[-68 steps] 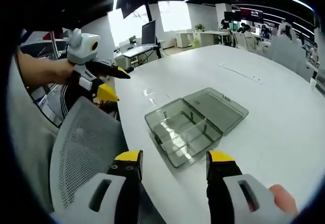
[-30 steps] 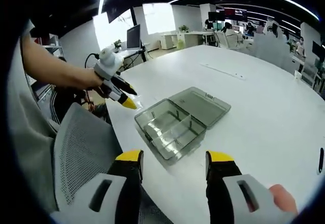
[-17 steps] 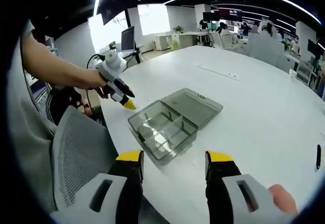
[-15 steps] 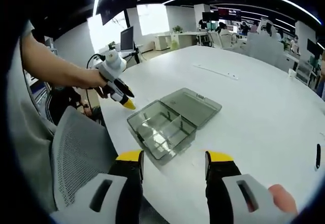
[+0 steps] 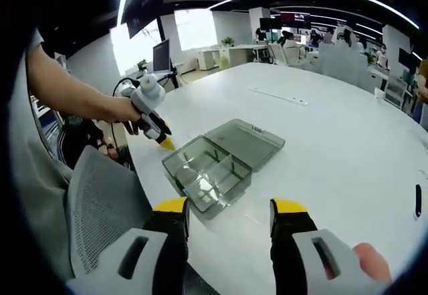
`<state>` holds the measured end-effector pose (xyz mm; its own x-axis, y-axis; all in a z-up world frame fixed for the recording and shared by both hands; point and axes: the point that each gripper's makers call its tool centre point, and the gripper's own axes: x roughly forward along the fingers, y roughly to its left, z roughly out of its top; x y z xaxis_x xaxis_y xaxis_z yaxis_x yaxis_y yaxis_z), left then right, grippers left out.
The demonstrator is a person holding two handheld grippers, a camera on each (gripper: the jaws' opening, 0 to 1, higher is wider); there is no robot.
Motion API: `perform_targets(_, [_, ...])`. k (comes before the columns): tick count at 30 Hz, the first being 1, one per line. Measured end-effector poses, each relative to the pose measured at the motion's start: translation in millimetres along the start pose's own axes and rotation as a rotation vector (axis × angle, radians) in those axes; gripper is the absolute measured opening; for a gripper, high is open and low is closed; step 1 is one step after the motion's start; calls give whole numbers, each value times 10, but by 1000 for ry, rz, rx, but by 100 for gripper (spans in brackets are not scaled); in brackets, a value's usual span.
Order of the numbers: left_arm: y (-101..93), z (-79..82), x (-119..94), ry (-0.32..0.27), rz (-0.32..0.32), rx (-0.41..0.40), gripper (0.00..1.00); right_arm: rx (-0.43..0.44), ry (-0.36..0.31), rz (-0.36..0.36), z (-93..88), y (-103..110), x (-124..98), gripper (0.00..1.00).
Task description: Insert the divider into the dual guide fixture by aligning both edges with the guide slots and pushing it downward to the bottom, including one-sided entry, uneven engagement, binding, and posture correction.
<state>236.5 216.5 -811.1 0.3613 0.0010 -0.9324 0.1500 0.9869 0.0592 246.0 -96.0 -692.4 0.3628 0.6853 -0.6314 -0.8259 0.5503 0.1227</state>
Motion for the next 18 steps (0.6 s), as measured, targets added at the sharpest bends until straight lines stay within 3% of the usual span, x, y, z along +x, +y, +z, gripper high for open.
perform_targets(18, [-22,-15,42,57,-9,-87,37,8,2,-8,-8,-24,7,44])
